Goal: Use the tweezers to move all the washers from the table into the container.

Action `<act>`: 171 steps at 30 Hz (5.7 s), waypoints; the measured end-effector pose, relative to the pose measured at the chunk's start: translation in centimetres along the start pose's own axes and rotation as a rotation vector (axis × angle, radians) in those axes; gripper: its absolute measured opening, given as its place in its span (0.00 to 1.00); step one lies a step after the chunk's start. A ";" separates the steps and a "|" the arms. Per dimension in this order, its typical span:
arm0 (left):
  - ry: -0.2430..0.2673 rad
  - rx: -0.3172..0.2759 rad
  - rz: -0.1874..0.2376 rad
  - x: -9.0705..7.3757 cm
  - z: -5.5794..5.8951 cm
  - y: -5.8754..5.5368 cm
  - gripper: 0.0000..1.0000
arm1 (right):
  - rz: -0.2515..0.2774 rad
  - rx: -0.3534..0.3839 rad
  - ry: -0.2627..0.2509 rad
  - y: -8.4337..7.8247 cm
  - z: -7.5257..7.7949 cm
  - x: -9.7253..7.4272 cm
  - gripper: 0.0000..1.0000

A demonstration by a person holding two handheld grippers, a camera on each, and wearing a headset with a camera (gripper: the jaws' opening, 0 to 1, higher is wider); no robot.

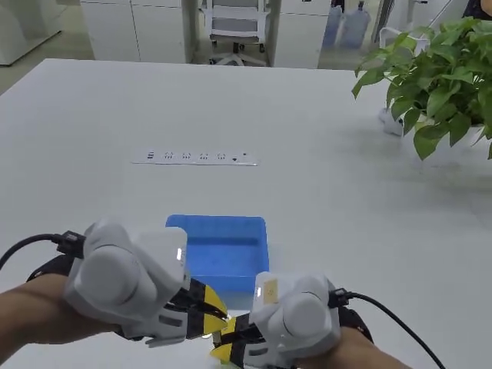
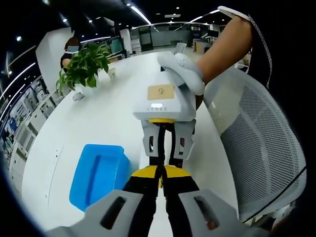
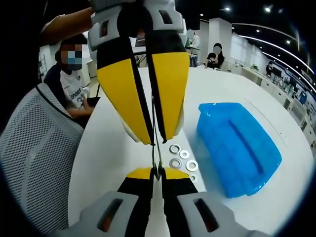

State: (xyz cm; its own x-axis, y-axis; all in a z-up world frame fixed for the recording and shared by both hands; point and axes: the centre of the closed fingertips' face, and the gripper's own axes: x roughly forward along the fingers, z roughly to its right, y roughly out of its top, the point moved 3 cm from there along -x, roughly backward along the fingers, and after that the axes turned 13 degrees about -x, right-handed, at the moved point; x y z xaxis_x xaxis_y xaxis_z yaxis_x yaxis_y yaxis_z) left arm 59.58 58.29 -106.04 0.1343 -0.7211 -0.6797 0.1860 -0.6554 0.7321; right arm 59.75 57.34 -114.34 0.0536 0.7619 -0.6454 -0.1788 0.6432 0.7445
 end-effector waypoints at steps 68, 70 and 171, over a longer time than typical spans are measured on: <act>-0.059 0.011 0.037 -0.8 -1.6 0.0 0.05 | 0.031 -0.066 -0.065 1.0 1.9 0.3 0.13; -0.061 0.010 0.035 -0.8 -1.6 -0.1 0.05 | 0.029 -0.064 -0.062 0.8 1.9 0.4 0.13; -0.076 0.028 0.062 -2.7 -4.4 6.0 0.05 | 0.064 0.003 -0.168 3.8 6.7 -4.4 0.11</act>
State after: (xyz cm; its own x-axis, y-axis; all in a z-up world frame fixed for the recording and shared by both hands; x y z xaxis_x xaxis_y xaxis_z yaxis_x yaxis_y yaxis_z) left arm 64.62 57.29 -100.02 0.0699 -0.7749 -0.6282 0.1524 -0.6140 0.7745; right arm 65.46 56.93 -107.49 0.2058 0.8033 -0.5588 -0.1842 0.5927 0.7841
